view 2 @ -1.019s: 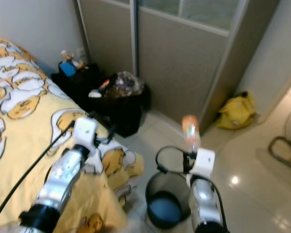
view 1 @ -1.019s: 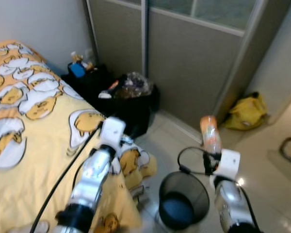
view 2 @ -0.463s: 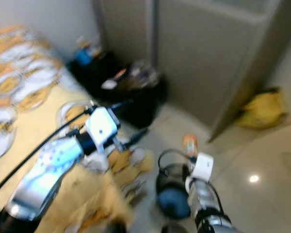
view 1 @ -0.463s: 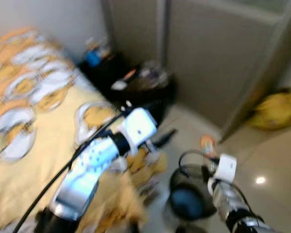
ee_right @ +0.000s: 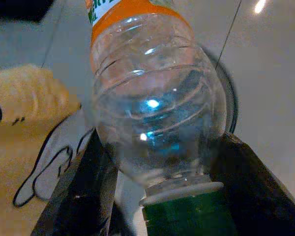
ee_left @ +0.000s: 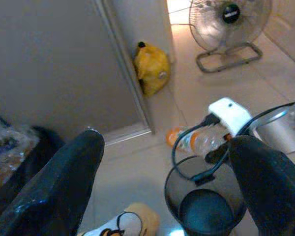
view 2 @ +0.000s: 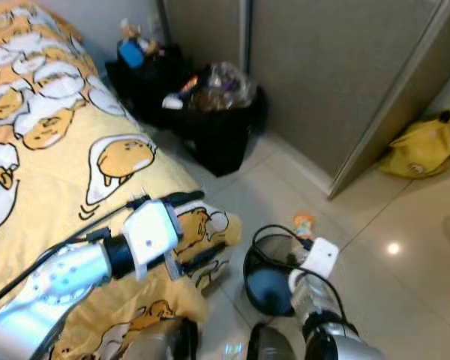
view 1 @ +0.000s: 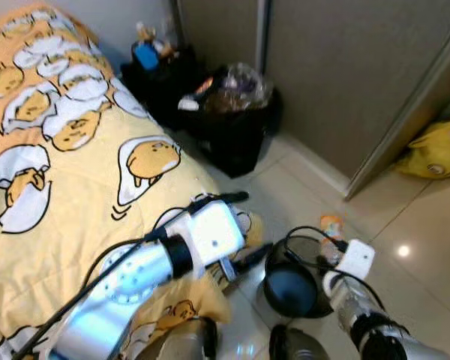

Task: Clean up the room

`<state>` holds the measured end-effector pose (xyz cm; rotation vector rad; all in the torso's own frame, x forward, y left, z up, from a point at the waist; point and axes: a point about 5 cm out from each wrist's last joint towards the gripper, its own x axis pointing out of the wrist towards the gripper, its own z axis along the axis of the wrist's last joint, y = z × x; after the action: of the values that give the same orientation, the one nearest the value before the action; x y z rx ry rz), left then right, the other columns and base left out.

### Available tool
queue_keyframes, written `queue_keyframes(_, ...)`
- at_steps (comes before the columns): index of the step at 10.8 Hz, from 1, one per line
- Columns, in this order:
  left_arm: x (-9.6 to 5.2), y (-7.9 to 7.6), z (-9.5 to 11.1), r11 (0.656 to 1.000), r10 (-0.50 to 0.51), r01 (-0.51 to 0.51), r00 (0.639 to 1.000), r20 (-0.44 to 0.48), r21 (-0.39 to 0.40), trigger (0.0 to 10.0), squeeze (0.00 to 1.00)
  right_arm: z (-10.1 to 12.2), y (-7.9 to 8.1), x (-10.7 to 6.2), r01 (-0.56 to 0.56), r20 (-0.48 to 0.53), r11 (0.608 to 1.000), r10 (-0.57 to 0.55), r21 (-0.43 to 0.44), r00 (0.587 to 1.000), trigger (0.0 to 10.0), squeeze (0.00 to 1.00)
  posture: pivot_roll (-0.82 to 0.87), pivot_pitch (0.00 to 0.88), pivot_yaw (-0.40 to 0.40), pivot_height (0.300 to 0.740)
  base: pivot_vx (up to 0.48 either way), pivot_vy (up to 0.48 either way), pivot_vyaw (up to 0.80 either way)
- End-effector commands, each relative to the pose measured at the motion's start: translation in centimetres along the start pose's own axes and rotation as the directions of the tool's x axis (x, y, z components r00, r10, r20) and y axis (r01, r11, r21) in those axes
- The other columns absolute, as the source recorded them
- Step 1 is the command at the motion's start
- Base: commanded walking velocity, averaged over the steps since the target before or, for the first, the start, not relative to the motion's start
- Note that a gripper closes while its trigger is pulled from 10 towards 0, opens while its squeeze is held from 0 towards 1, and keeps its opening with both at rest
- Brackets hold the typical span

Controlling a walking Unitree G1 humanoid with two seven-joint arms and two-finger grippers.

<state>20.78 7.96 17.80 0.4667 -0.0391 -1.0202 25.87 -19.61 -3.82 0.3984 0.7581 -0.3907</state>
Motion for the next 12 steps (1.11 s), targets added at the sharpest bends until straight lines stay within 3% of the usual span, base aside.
queue_keyframes(1, 0.0, 0.0, -0.1, 1.0, 0.011, -0.011, 1.0, -0.024, 0.007, 10.0, 0.0, -0.6, 0.1, 0.0, 0.008, -0.048, 1.0, -0.007, 0.023, 0.999, 10.0, 1.0, 0.24, 0.256, 0.069, 0.74, 0.0, 0.0, 0.0)
queue_keyframes(4, 0.3, 0.2, -0.4, 0.999, 0.019, -0.017, 0.998, -0.062, 0.031, 10.0, 0.0, -1.3, 0.8, -0.1, -0.011, -0.122, 0.997, 0.021, 0.079, 0.992, 10.0, 1.0, 0.24, 0.237, 0.045, 0.74, 0.0, 0.0, 0.0)
queue_keyframes(6, 0.8, 0.6, -1.1, 0.998, 0.047, -0.045, 0.996, -0.079, 0.033, 10.0, 0.0, -0.7, 0.3, 0.0, -0.015, -0.09, 1.0, 0.016, 0.01, 0.996, 10.0, 1.0, 0.24, 0.184, 0.018, 0.74, 0.0, 0.0, 0.0)
queue_keyframes(7, 1.1, 1.2, -2.2, 0.992, 0.117, -0.12, 0.989, -0.09, -0.037, 10.0, 0.0, 0.7, 0.7, 0.1, -0.049, -0.008, 0.992, 0.049, -0.113, 0.999, 10.0, 0.76, 0.22, 0.118, -0.007, 0.74, 0.0, 0.0, 0.0)
queue_keyframes(8, 1.4, 2.3, -4.0, 0.953, 0.252, -0.267, 0.961, -0.117, -0.144, 10.0, 0.0, 2.3, 1.6, 0.0, -0.08, 0.094, 0.962, 0.107, -0.26, 0.99, 10.0, 0.0, 0.19, 0.037, -0.029, 0.74, 0.0, 0.0, 0.0)
queue_keyframes(9, 1.4, 3.4, -5.7, 0.885, 0.389, -0.411, 0.911, -0.138, -0.22, 10.0, 0.0, 3.8, 2.8, -0.4, -0.112, 0.214, 0.947, 0.182, -0.301, 0.96, 10.0, 0.0, 0.17, 0.0, -0.047, 0.74, 0.0, 0.0, 0.0)
queue_keyframes(10, 1.7, 4.2, -6.7, 0.83, 0.47, -0.486, 0.874, -0.126, -0.272, 10.0, 0.0, 5.1, 3.6, -0.9, -0.142, 0.305, 0.936, 0.244, -0.321, 0.92, 10.0, 0.0, 0.16, 0.0, -0.053, 0.74, 0.0, 0.0, 0.0)
queue_keyframes(11, 1.4, 5.0, -7.2, 0.76, 0.569, -0.575, 0.814, -0.115, -0.304, 10.0, 0.0, 6.5, 4.8, -2.5, -0.234, 0.447, 0.905, 0.384, -0.355, 0.808, 10.0, 0.0, 0.15, 0.0, -0.073, 0.74, -0.375, 0.304, 0.0)
queue_keyframes(12, 1.2, 5.1, -8.1, 0.728, 0.609, -0.618, 0.782, -0.134, -0.295, 10.0, 0.0, 7.4, 5.4, -3.7, -0.25, 0.501, 0.875, 0.448, -0.414, 0.74, 10.0, 0.0, 0.15, 0.0, -0.09, 0.74, -0.405, 0.259, 0.0)
